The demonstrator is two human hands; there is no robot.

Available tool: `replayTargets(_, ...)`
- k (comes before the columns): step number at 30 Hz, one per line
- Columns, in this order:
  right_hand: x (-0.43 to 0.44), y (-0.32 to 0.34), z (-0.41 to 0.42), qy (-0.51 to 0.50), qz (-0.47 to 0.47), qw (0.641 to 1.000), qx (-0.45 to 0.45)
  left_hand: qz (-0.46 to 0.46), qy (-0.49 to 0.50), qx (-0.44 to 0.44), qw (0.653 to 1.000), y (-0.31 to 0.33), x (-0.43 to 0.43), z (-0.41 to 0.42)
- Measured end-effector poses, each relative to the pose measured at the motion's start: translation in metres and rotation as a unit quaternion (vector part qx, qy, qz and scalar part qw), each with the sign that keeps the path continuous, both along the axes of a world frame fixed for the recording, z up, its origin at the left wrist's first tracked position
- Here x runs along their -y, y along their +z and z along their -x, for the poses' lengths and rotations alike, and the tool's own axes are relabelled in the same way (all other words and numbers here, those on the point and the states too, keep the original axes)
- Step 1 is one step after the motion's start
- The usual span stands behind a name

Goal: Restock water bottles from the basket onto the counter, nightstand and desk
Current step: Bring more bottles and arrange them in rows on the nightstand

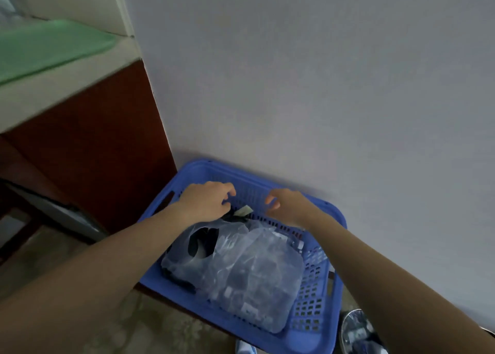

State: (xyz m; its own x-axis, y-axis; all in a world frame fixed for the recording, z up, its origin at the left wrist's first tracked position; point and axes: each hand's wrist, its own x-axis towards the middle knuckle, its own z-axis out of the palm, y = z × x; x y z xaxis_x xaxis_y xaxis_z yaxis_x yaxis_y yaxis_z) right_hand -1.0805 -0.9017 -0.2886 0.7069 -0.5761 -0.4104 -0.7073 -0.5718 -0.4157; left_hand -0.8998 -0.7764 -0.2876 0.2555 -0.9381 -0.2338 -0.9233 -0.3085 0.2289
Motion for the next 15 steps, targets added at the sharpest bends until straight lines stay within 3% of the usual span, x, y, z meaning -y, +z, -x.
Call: replayTargets(15, 0.055, -0.154, -0.063, 0.037, -0.098, 0.992, -0.068, -0.122, 0.056, -0.109, 0.985, -0.152, 0.066, -0.036)
